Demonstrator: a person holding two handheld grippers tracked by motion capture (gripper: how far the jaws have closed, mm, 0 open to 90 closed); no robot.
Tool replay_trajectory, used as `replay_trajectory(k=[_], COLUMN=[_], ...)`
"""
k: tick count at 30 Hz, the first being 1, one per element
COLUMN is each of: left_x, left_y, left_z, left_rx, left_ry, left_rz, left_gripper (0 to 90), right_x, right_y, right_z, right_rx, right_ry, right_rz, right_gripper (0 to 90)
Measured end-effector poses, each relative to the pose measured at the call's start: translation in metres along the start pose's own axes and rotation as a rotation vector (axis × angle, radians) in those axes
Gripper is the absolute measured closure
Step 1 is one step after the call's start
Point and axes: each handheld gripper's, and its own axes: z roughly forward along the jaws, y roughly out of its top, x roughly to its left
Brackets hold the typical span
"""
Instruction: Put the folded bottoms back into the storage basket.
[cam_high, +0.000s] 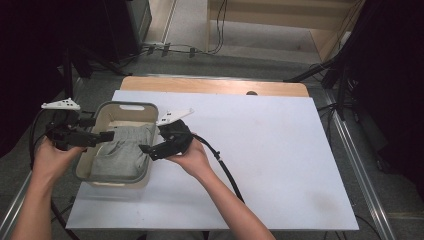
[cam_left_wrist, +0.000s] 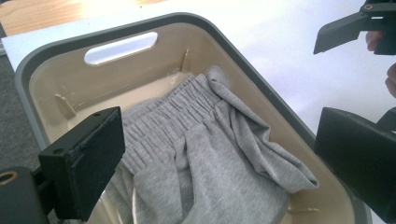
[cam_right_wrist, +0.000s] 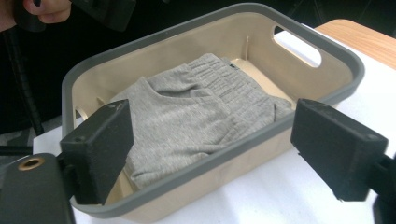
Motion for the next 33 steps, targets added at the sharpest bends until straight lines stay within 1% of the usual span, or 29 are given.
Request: replay_trajectory(k=[2, 4, 5, 9, 10, 12, 15, 17, 21, 24, 27, 29, 33], left_x=[-0.002, -0.004, -0.006, -0.012, -0.013, -0.016, -0.019, -0.021, -0.026, -0.031, -0.037, -0.041, -0.049], left_y=[0.0, 0.001, 0.002, 0.003, 0.004, 0.004, 0.005, 0.006, 0.008, 0.008, 0.007, 0.007, 0.007], left_z=[0.002, 0.003, 0.004, 0.006, 0.006, 0.007, 0.011, 0.013, 0.016, 0.019, 0.021, 0.022, 0.024], left_rx=[-0.004, -0.002, 0.003, -0.021, -0.027, -0.035, -0.039, -0.048, -0.069, -0.056, -0.052, -0.06, -0.074], left_ry=[-0.002, -0.014, -0.017, -0.026, -0.024, -0.027, -0.033, -0.044, -0.069, -0.074, -0.072, -0.076, -0.091], left_rz=[0.001, 0.003, 0.005, 0.011, 0.014, 0.015, 0.021, 0.026, 0.038, 0.055, 0.072, 0.08, 0.094], left_gripper=[1.1, 0.8, 0.2, 0.0, 0.0, 0.0, 0.0, 0.0, 0.0, 0.0, 0.0, 0.0, 0.0], right_x=[-0.001, -0.003, -0.004, -0.008, -0.008, -0.009, -0.01, -0.011, -0.015, -0.019, -0.02, -0.022, -0.026], right_y=[-0.001, -0.003, -0.003, -0.006, -0.006, -0.007, -0.01, -0.013, -0.016, -0.018, -0.021, -0.024, -0.033], right_z=[-0.003, -0.005, -0.006, -0.011, -0.012, -0.013, -0.016, -0.018, -0.024, -0.031, -0.038, -0.043, -0.052], right_rx=[0.0, 0.005, 0.008, 0.007, 0.007, 0.031, 0.055, 0.061, 0.056, 0.046, 0.035, 0.029, 0.016], right_ry=[-0.002, 0.001, -0.005, -0.016, -0.025, -0.061, -0.073, -0.078, -0.079, -0.089, -0.09, -0.089, -0.08], right_rz=[0.002, 0.006, 0.006, 0.015, 0.014, 0.006, -0.013, -0.015, -0.005, 0.009, 0.005, 0.004, 0.023], right_gripper=[10.9, 9.7, 9.4, 5.3, 2.0, 0.0, 0.0, 0.0, 0.0, 0.0, 0.0, 0.0, 0.0])
